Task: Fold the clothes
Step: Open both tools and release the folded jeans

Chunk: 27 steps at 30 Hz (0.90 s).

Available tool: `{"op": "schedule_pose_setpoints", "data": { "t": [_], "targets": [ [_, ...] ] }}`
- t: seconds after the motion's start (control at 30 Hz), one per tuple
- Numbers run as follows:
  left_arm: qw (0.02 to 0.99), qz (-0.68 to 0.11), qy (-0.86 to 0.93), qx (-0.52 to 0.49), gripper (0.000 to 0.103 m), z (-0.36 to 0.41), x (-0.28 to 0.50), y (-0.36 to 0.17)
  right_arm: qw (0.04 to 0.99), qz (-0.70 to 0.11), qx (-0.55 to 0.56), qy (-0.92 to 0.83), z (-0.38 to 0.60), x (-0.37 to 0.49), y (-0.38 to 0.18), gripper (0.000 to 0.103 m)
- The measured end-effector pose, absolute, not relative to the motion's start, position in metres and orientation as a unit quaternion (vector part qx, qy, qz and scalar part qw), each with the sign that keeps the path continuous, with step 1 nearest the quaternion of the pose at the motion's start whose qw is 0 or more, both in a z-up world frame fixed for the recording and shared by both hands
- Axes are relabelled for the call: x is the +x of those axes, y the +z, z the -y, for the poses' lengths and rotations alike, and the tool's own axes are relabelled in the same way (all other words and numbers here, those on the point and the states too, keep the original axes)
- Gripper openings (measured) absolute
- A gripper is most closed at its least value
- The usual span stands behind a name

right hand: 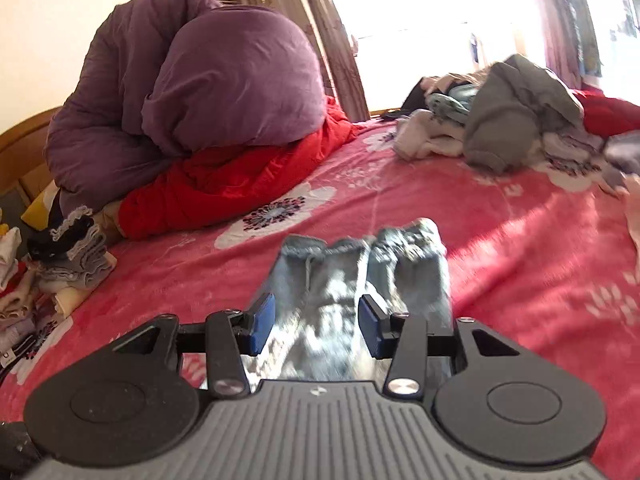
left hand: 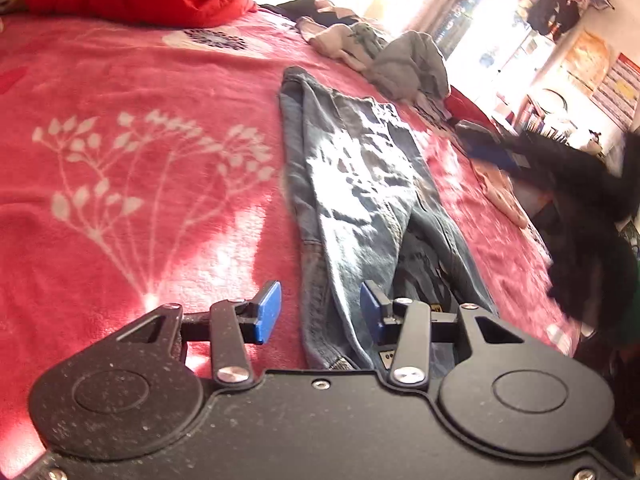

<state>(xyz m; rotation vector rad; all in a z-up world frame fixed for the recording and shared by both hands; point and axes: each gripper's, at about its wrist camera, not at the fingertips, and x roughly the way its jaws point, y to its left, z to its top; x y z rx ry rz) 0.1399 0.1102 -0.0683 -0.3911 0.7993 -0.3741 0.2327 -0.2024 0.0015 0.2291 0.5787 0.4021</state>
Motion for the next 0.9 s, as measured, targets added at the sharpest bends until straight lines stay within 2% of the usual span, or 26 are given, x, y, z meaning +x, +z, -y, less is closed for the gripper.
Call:
{"op": "schedule_pose_setpoints", "data": {
  "t": [0.2, 0.33, 0.37, 0.43, 0.47, 0.57, 0.7, 0.9],
  "targets": [
    [0.899, -0.365, -0.177, -0.165, 0.038, -0.099, 0.137, -0.064, 0.920, -0.297, 0.224, 0.127, 0.277, 0.158, -0.054, 0.047],
    [0.896, -0.370, -0.171, -0.177, 0.037, -0.101, 0.140, -0.068, 0.903, -0.328, 0.256, 0.112, 0.290, 0.134, -0.088, 0.049],
    [0.895, -0.376, -0.171, -0.170, 0.037, -0.098, 0.142, -0.070, 0.902, -0.328, 0.254, 0.119, 0.289, 0.131, -0.090, 0.049],
    [0.894, -0.387, -0.168, -0.150, 0.025, -0.090, 0.144, -0.073, 0.908, -0.320, 0.237, 0.130, 0.284, 0.127, -0.091, 0.049],
    [0.896, -0.393, -0.162, -0.125, 0.024, -0.082, 0.144, -0.074, 0.912, -0.324, 0.219, 0.129, 0.281, 0.126, -0.091, 0.049],
    [0.905, -0.390, -0.150, -0.079, 0.024, -0.068, 0.140, -0.072, 0.918, -0.325, 0.187, 0.130, 0.274, 0.122, -0.090, 0.049],
    [0.922, -0.337, -0.149, -0.124, 0.024, -0.081, 0.137, -0.052, 0.923, -0.302, 0.189, 0.146, 0.276, 0.116, -0.083, 0.049],
    [0.924, -0.325, -0.158, -0.128, 0.024, -0.069, 0.224, -0.025, 0.913, -0.296, 0.223, 0.171, 0.285, 0.127, -0.080, 0.049]
  ]
}}
